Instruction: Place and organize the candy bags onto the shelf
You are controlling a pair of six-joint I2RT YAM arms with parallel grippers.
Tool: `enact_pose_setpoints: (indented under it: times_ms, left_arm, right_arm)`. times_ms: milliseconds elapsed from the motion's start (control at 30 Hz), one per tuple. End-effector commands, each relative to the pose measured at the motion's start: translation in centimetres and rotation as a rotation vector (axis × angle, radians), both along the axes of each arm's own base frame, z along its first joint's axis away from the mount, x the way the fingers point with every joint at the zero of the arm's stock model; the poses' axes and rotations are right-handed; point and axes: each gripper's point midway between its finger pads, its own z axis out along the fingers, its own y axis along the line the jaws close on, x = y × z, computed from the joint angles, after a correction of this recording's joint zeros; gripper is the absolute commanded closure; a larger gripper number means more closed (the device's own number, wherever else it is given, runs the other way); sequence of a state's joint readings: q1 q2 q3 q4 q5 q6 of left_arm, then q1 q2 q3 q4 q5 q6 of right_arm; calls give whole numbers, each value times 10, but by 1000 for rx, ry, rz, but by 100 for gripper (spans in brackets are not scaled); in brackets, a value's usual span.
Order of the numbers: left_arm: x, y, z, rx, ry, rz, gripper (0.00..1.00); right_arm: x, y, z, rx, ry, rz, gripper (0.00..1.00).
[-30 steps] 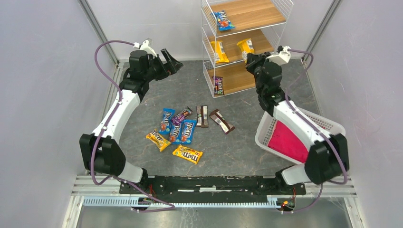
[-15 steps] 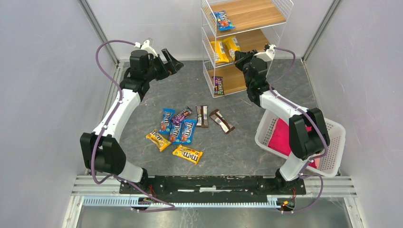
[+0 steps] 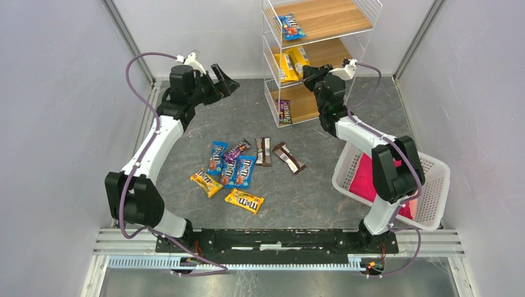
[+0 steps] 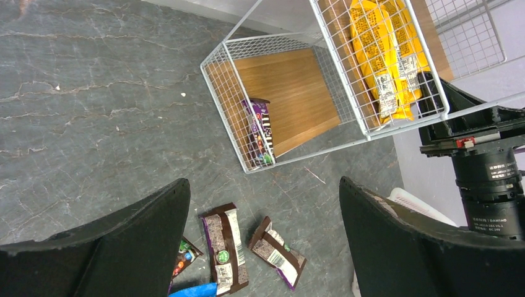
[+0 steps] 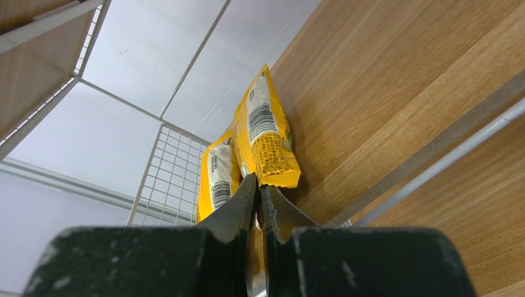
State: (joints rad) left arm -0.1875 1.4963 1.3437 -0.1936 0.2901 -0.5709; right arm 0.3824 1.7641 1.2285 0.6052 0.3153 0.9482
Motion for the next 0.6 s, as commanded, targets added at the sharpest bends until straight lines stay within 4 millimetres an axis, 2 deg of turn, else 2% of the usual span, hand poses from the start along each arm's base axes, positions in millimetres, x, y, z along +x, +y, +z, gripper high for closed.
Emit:
enact_pose_setpoints:
  times_ms: [0,133,200,400,567]
  left_arm:
    - [4,-1,17,-2,-46,-11,5]
    - [4,-1,17,-1,-44,-11,5]
    - [5,-1,16,1,-43,-9,4]
    - [6,-1,13,3,-37,-8,4]
    - [6,0,13,5,-37,-4,5]
  right_arm:
    - [6,8,34,40,-74,25,89]
    - [10,12,32,37,-68,34,87]
    - [7,13,32,28,-67,39,81]
    - [-9,5,33,-26,-27,37,51]
    - [-31,-8,33,-65,1,28,42]
